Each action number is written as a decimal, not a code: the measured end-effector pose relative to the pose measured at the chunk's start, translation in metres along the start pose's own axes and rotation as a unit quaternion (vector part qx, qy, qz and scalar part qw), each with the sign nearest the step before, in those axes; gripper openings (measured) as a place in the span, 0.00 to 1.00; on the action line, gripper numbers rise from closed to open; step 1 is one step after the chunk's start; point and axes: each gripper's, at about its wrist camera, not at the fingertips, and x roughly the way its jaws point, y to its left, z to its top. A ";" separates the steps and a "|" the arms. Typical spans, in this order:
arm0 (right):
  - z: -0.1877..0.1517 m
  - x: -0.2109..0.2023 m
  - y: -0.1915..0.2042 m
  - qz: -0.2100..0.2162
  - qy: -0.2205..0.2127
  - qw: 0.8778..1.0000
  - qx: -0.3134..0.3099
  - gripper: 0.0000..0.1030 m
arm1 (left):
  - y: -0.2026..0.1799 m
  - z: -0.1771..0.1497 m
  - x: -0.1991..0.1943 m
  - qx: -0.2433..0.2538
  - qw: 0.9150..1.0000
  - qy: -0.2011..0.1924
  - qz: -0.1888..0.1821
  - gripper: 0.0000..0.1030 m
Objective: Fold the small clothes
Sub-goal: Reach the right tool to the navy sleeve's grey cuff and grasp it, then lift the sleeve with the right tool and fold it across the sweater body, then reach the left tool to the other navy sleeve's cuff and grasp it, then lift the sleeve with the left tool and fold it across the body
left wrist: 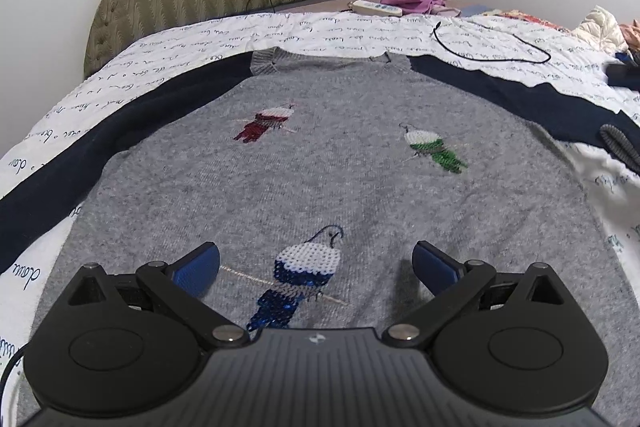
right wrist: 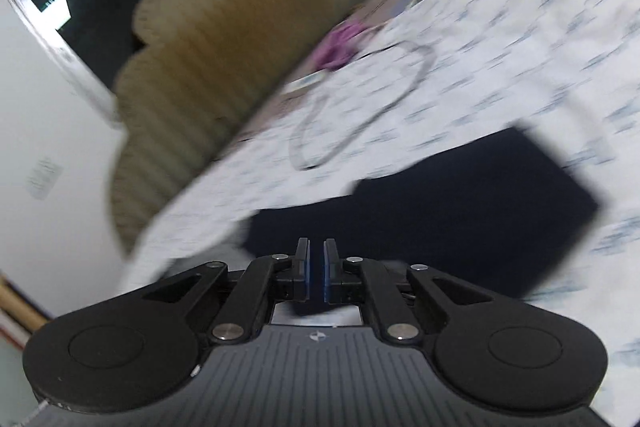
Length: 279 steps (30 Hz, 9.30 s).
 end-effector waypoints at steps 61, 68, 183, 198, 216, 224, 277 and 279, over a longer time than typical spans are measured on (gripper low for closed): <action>-0.013 0.071 0.132 -0.013 -0.004 0.986 -0.169 0.11 | 0.060 0.009 0.004 0.017 0.997 -0.026 0.071 1.00; -0.024 0.120 0.183 0.025 0.010 0.985 -0.172 0.12 | 0.071 -0.003 0.017 -0.006 0.999 -0.014 0.050 1.00; -0.201 0.120 0.219 0.122 0.223 0.929 -0.269 0.87 | 0.323 -0.120 -0.099 -0.503 0.860 -0.018 0.081 1.00; -0.201 0.116 0.214 0.123 0.223 0.930 -0.267 0.89 | 0.374 -0.136 -0.086 -0.625 0.754 -0.172 0.108 0.78; -0.187 0.103 0.204 0.012 0.122 0.911 -0.394 0.89 | 0.316 -0.029 -0.082 -0.393 0.885 -0.166 0.187 0.06; -0.180 0.096 0.183 -0.010 0.111 0.921 -0.374 0.91 | 0.259 0.049 -0.051 -0.264 0.934 -0.175 0.164 0.06; -0.148 0.043 0.110 -0.060 0.055 0.960 -0.267 0.92 | -0.050 0.156 0.098 0.115 0.975 -0.098 -0.164 0.86; -0.138 0.041 0.108 -0.064 0.040 0.961 -0.267 0.92 | -0.024 0.158 0.091 0.107 0.978 -0.110 -0.144 0.86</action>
